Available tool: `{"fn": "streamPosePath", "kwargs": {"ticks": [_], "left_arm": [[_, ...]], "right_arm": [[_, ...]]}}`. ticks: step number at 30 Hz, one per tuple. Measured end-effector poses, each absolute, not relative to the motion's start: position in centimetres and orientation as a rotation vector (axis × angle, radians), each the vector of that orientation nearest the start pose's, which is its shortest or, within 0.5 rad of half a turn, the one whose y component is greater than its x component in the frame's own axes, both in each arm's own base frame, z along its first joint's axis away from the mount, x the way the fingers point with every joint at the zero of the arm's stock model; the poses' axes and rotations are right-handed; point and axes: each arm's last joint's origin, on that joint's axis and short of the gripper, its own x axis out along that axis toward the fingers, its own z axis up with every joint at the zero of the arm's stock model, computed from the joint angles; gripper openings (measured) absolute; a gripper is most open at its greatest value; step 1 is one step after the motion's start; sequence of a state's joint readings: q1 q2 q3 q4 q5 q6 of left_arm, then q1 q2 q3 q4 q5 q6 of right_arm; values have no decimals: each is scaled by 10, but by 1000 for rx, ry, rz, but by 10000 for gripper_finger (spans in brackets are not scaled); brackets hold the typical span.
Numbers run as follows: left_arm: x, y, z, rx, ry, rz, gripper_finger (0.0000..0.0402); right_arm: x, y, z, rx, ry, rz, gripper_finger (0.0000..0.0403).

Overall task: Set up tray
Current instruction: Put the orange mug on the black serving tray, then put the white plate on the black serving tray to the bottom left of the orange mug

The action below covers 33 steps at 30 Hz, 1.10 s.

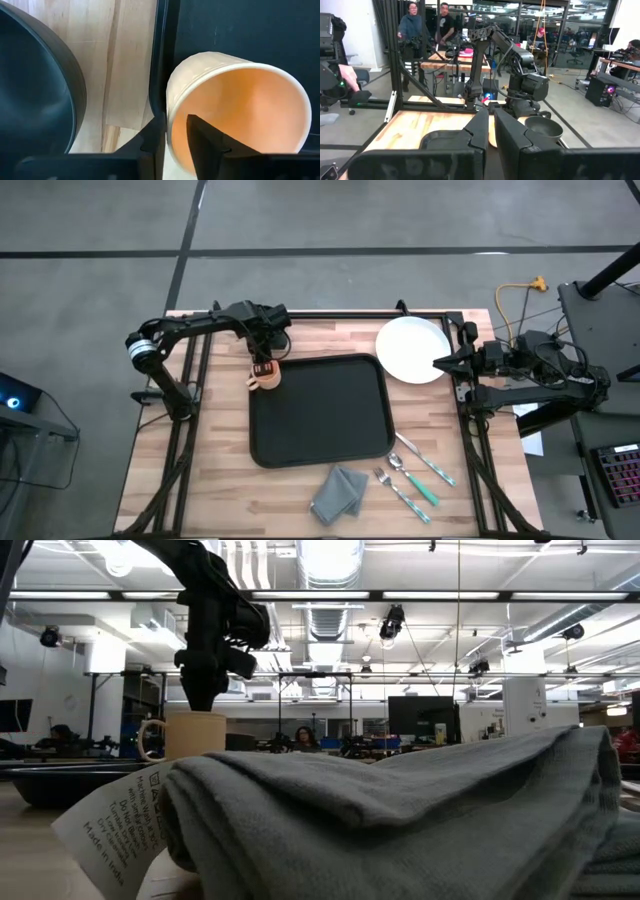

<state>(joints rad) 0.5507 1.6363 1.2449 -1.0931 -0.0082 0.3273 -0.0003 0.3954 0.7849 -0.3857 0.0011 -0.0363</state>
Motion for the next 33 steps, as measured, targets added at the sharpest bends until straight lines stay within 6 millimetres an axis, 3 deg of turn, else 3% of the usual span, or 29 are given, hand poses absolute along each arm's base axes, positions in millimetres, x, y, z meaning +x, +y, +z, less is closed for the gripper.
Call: {"fn": "streamPosePath", "kwargs": {"ticks": [8, 15, 22, 24, 26, 28, 31, 33], "left_arm": [[248, 152, 243, -180, 1531, 214, 85], [251, 154, 279, -272, 1489, 318, 86], [262, 160, 313, -271, 1323, 390, 86], [266, 159, 318, -358, 1271, 445, 86], [269, 149, 319, -471, 1246, 425, 86], [275, 131, 318, -512, 1202, 244, 86], [287, 89, 317, -368, 1065, -146, 86], [293, 60, 312, -279, 961, -250, 89]], "right_arm": [[77, 0, 354, -36, -4, -2, 22], [77, 0, 354, -34, -4, -2, 22], [77, 0, 354, -36, -4, -2, 22], [77, 0, 354, -34, -4, -1, 22], [77, 0, 354, -36, -4, -2, 22], [77, 0, 354, -34, -4, -2, 22], [77, 0, 354, -36, -4, -1, 22], [77, 0, 354, -34, -4, -2, 22]]}}
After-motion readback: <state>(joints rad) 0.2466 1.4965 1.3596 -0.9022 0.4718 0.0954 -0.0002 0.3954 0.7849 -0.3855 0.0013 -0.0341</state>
